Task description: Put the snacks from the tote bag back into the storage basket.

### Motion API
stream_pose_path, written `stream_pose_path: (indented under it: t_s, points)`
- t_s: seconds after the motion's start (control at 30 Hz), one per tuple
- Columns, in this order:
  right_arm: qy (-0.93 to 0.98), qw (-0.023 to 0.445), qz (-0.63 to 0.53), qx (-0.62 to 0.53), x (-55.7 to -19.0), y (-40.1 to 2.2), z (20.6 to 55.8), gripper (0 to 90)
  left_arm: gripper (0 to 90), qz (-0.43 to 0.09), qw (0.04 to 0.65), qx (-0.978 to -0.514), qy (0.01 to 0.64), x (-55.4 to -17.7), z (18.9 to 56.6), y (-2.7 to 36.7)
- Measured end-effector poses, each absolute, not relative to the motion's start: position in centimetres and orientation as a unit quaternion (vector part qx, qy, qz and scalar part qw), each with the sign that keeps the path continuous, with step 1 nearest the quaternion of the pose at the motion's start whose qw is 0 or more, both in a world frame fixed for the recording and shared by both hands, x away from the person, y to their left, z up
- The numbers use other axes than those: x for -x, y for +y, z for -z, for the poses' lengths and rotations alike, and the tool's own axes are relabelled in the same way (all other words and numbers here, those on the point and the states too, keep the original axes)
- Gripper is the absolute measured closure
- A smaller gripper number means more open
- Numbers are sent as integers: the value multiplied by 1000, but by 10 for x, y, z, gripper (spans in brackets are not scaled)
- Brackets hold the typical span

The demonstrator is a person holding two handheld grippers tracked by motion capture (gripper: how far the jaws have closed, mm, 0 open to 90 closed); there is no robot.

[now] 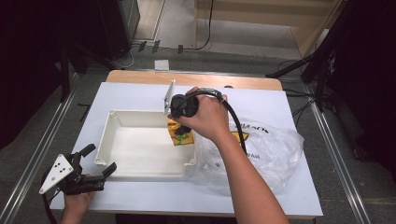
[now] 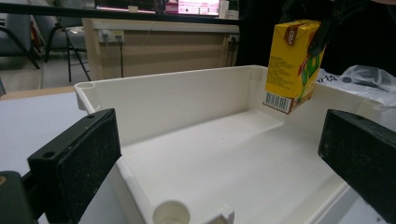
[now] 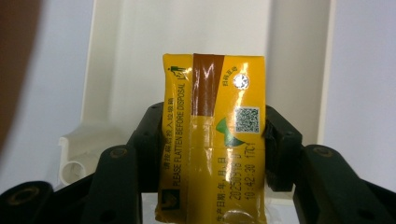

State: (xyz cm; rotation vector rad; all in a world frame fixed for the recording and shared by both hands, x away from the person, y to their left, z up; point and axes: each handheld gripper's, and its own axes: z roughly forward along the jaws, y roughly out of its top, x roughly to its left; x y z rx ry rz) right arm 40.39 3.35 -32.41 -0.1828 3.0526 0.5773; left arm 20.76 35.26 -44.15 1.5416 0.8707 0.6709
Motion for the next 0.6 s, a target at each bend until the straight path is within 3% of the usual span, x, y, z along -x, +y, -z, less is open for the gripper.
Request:
stream_pose_path:
  t_s: [0.6]
  points:
    - [981,8,-183,68,-403,36,349,523,0,-286,587,-658,374,-208,441,353]
